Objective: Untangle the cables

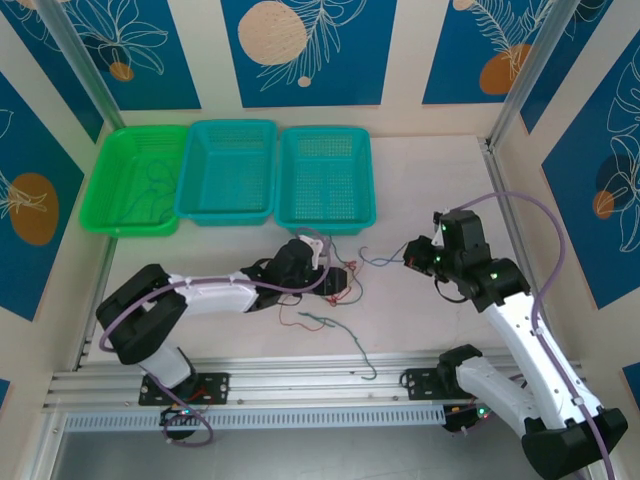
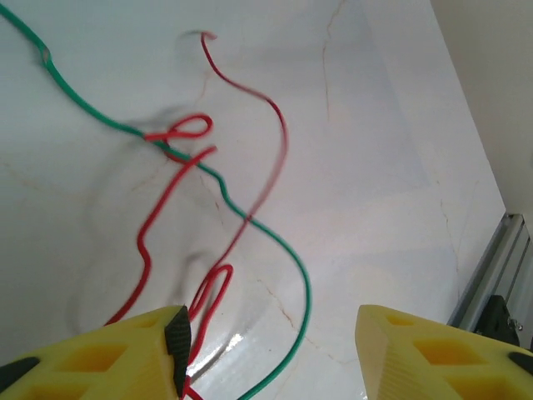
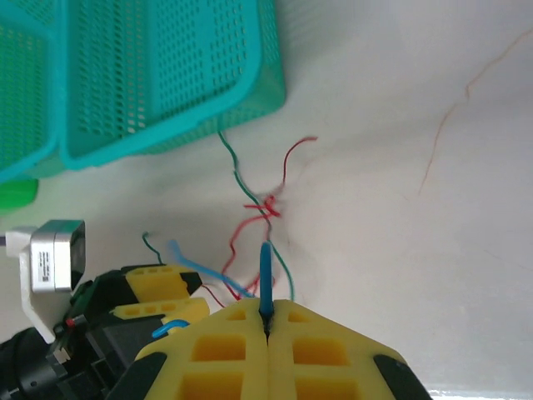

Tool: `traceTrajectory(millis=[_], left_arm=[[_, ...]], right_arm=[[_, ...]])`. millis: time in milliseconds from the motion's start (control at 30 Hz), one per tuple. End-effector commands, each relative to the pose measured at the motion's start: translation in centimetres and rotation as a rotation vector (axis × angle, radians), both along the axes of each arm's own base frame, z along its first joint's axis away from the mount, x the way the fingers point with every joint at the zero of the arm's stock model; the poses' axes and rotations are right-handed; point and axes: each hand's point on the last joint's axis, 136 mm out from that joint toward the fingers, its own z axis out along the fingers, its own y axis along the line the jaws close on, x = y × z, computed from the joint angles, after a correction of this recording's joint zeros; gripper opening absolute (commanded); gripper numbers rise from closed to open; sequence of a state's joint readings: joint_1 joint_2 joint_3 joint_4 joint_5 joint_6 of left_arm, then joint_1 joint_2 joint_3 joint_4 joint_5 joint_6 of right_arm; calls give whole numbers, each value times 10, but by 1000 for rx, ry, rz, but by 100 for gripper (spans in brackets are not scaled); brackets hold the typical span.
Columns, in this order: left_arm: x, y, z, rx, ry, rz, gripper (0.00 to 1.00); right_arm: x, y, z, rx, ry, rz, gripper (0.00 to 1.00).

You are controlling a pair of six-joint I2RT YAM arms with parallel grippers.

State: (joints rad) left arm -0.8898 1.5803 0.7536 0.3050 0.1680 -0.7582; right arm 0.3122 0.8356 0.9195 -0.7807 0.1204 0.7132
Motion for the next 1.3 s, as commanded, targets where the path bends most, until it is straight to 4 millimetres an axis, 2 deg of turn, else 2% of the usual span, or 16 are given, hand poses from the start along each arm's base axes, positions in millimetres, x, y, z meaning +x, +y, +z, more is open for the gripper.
traceTrajectory(millis=[0, 67, 233, 300, 400, 500, 600, 700, 767, 833, 900, 967, 1067, 1133, 1200, 1267], left_arm=[[12, 17, 14, 0, -54, 44, 55], [9, 13, 37, -86, -86, 7, 58], [3, 12, 137, -325, -192, -22, 65], [7, 17, 161, -410, -162, 13, 66], [10, 17, 176, -533, -84, 48, 70], [14, 19, 171, -594, -29, 100, 82], [15, 18, 167, -578, -48, 94, 84], [12, 11, 179, -584, -87, 30, 75], [13, 9, 185, -590, -101, 21, 61], [16, 10, 188, -593, -113, 34, 38], [19, 12, 191, -592, -131, 46, 0], [23, 20, 192, -587, -152, 82, 0], [36, 41, 196, -577, -182, 153, 0], [45, 61, 201, -542, -215, 194, 0], [55, 84, 206, -486, -253, 234, 0], [69, 116, 212, -421, -286, 305, 0]], right_arm=[[2, -4, 24, 29, -27, -24, 0], [5, 4, 35, 55, -68, 28, 0], [12, 40, 45, 209, -73, 164, 0], [16, 50, 47, 260, -58, 179, 0], [22, 61, 50, 344, -24, 178, 0], [24, 68, 57, 407, -5, 171, 0], [25, 73, 62, 457, 11, 169, 0], [24, 83, 64, 501, 37, 193, 0], [23, 89, 62, 504, 49, 208, 0], [21, 95, 60, 497, 57, 220, 0], [19, 99, 58, 494, 65, 231, 0], [17, 100, 56, 488, 71, 240, 0], [14, 100, 56, 470, 49, 260, 18], [12, 99, 61, 460, 14, 273, 30], [10, 99, 69, 462, -27, 286, 37], [9, 100, 77, 465, -73, 304, 40]])
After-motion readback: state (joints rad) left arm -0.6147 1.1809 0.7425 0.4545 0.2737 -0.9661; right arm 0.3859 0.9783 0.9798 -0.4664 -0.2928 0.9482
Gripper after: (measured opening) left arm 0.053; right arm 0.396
